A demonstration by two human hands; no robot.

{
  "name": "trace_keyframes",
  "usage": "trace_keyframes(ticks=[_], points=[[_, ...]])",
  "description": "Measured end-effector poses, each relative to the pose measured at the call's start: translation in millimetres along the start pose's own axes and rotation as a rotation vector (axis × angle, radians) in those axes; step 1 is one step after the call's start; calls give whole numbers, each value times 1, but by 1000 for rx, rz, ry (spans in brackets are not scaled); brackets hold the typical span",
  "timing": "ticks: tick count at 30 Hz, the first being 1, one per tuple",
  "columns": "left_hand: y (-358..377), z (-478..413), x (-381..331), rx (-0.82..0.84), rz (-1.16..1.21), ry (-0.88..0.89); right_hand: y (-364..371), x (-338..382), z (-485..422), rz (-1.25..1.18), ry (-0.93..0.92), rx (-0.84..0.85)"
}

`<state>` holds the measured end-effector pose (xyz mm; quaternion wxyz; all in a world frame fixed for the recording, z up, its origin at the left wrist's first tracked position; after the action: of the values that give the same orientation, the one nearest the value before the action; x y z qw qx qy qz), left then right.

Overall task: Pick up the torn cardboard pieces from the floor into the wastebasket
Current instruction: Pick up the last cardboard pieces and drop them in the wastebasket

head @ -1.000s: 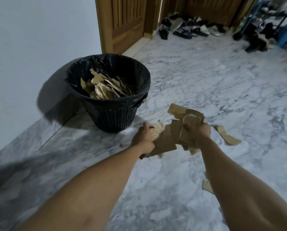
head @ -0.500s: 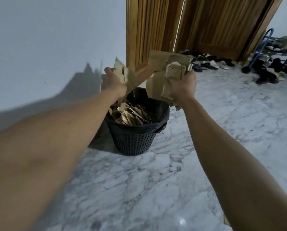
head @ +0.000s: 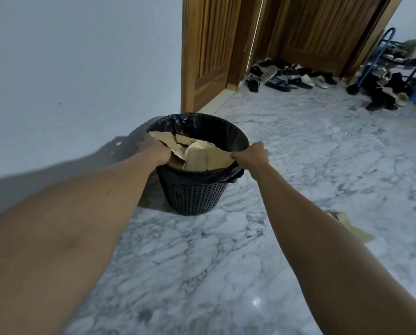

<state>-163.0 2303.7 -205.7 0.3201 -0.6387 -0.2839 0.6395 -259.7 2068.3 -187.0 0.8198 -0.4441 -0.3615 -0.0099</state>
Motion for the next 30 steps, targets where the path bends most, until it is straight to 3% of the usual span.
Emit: trace_keyframes(ticks=[2, 3, 6, 14, 19, 23, 27, 30], points=[[9, 6, -1, -1, 135, -7, 2, -10, 6, -242, 124, 319], [12, 5, -3, -35, 155, 20, 1, -14, 6, -348, 148, 388], [17, 7, -24, -79, 218, 122, -13, -26, 1, -505, 159, 354], [85, 52, -178, -95, 493, 243, -152, -99, -36, -796, 127, 2], [156, 122, -297, 278, 840, 188, -253, -181, -53, -1029, 118, -339], [236, 173, -352, 566, 931, 180, -308, -261, -61, -1114, 131, -595], [313, 227, -384, 724, 1038, 208, -342, -338, -71, -1124, 120, -727], [364, 245, -402, 762, 1051, 193, -359, -376, -78, -1149, 153, -721]])
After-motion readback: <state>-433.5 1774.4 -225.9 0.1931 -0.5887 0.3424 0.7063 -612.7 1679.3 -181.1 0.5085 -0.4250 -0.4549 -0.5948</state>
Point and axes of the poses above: each hand's wrist, its own z-axis away from the middle knuckle, its own y-axis out of the palm, x = y × z, the point moved 1 cm from there along -z, towards the middle knuckle, and after that the axes turned 14 degrees about y, right-handed, at the moved point
